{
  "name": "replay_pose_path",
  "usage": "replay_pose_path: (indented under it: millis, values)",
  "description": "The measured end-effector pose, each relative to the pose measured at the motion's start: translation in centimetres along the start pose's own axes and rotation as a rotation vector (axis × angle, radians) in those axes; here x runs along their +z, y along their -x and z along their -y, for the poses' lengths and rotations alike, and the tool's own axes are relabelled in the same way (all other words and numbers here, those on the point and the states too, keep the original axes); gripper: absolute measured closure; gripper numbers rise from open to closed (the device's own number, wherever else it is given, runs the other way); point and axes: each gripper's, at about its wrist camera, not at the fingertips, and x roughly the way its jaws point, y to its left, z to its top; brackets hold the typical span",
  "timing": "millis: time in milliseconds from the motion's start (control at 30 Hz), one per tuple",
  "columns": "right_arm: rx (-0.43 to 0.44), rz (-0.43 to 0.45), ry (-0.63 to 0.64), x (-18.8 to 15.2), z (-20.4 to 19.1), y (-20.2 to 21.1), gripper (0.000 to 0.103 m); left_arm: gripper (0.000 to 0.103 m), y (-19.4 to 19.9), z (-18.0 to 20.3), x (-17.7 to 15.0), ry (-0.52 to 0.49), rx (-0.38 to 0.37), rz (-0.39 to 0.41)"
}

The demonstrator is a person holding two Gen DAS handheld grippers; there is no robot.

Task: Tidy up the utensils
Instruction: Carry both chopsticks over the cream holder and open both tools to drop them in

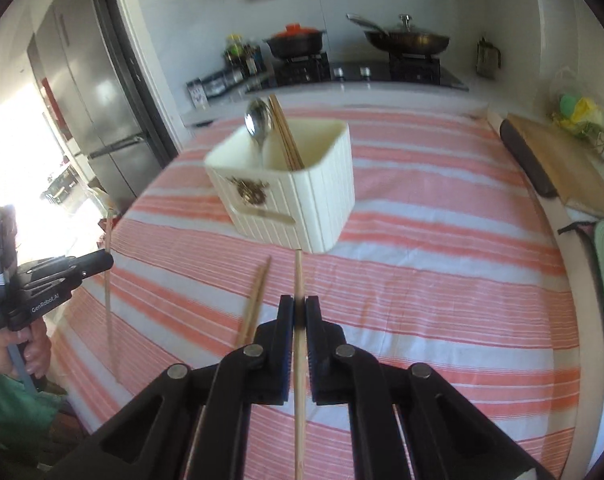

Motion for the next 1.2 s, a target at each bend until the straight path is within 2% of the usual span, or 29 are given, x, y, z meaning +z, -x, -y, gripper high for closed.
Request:
replay_pose_path:
  millis: [133, 300, 533, 733, 833, 933, 1200]
  values:
    - [-0.030, 0.132, 0.054, 1.1, -2.1, 4.2, 0.097, 0.099, 3.3, 0.3, 1.6, 0.010, -0.026, 0.119]
    - [-0.061, 0.272, 0.089, 3.8, -3.7, 6.2, 0.097, 0.099, 4.8, 0.4, 4.6, 0.028, -0.025, 0.221]
    - [-0.067, 0.346, 0.115, 10.7, -4.4, 6.5, 0.097, 0.099, 6.0, -0.1, 11.6, 0.031, -0.003, 0.318]
    - [-0.064, 0.410, 0.120, 16.8, -4.3, 5.6, 0.097, 0.099, 3.8, 0.4, 17.1, 0.024, 0.033, 0.384]
    - [-0.063, 0.433, 0.122, 18.5, -4.3, 4.3, 0.097, 0.099, 0.6, 0.7, 18.6, 0.030, 0.037, 0.353]
    - [-0.062, 0.399, 0.112, 19.2, -4.0, 1.5, 0.097, 0.099, -3.3, 1.1, 18.8, 0.027, 0.026, 0.275]
    - [-0.066, 0.108, 0.108, 18.9, -2.5, -9.2, 0.097, 0.099, -13.7, 2.0, 16.6, -0.002, -0.002, -0.005]
